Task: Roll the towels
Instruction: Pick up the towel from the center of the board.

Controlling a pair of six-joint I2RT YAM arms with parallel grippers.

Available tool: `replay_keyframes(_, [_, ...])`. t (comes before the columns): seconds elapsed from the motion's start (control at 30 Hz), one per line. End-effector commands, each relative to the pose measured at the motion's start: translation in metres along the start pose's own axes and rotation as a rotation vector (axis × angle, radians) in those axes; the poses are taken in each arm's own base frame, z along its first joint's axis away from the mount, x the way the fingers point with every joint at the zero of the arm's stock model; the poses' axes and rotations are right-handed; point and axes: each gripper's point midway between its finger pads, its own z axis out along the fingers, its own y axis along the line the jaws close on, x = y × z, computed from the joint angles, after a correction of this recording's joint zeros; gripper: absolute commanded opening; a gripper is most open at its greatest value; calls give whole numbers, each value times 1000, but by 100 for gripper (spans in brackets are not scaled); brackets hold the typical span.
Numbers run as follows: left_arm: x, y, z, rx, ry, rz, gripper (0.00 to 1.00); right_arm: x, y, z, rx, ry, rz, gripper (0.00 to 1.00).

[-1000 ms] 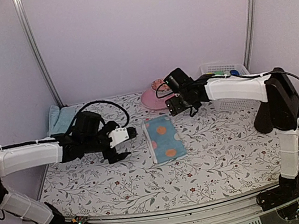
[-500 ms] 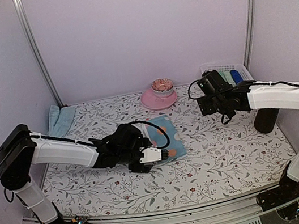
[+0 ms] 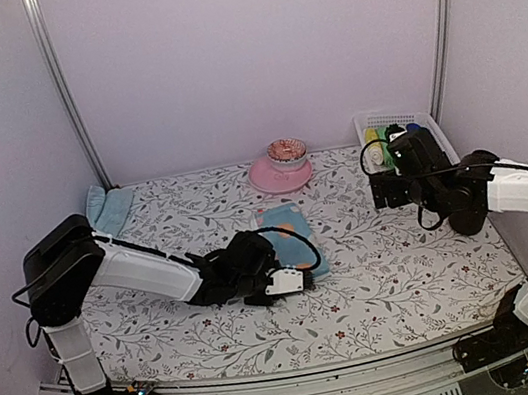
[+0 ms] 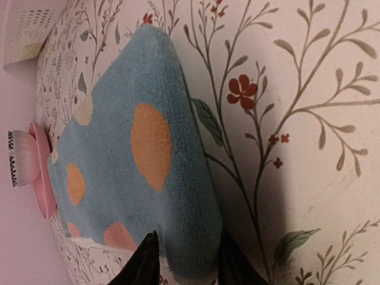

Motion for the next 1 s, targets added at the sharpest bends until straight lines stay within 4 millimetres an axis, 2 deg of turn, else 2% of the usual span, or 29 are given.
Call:
replay_keyframes(0.0, [5, -18, 11, 33, 45, 0, 23, 6, 19, -8, -131, -32, -37, 99])
replay_keyframes(0.1, [5, -22, 9, 57, 38, -22, 7, 9, 37, -12, -204, -60, -113, 99])
replay_keyframes(0.2, [4, -26, 5, 105, 24, -61, 0, 8, 64, -18, -295, -132, -221, 96])
replay_keyframes(0.23, [4, -27, 2, 127, 15, -80, 0, 10, 74, -22, -336, -155, -269, 96])
replay_keyframes(0.43, [12, -30, -10, 332, -34, -251, 0, 31, 135, -54, -653, -323, -572, 75])
replay_keyframes(0.67, [19, -16, -25, 509, -130, -455, 0, 78, 179, -86, -978, -422, -789, 73])
replay_keyframes(0.8, [26, -13, -26, 584, -156, -546, 0, 107, 198, -88, -1094, -397, -879, 72])
replay_keyframes(0.93, [32, -9, -28, 629, -170, -609, 0, 126, 215, -82, -1151, -334, -916, 67])
replay_keyframes(0.97, [37, -16, -23, 659, -159, -628, 0, 129, 218, -78, -1151, -321, -920, 65])
